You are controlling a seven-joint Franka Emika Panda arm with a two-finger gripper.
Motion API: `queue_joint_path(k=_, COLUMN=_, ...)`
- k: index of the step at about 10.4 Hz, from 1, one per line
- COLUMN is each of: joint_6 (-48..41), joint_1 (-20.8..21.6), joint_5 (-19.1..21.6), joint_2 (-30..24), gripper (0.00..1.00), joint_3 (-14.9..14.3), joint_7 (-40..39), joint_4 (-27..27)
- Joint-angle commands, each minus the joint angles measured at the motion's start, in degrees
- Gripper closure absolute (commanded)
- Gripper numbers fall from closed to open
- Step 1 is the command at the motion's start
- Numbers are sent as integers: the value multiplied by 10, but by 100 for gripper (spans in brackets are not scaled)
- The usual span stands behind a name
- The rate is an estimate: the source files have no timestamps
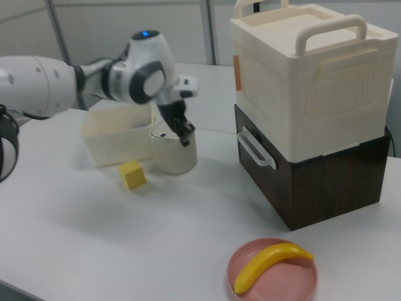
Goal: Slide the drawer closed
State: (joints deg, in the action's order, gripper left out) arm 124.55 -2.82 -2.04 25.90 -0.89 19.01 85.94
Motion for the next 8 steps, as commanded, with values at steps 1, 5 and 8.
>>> queue_joint_path(k=1, joint_6=-136, joint_1=41, joint_5=-4, joint_2=-91, gripper=100, joint_3=-5, joint_7=-33, joint_4=16)
queue_joint_path(k=5, joint_6=-294, joint_1=62, joint_5=-2, joint_2=-176, gripper=92, joint_3=-5, joint_7=-127, joint_4=19)
queue_joint_path(k=8, joint_6=-327, joint_1=62, joint_5=-8, joint_2=-205, gripper=67, joint_3=-5, joint_7=-158, joint_4=17)
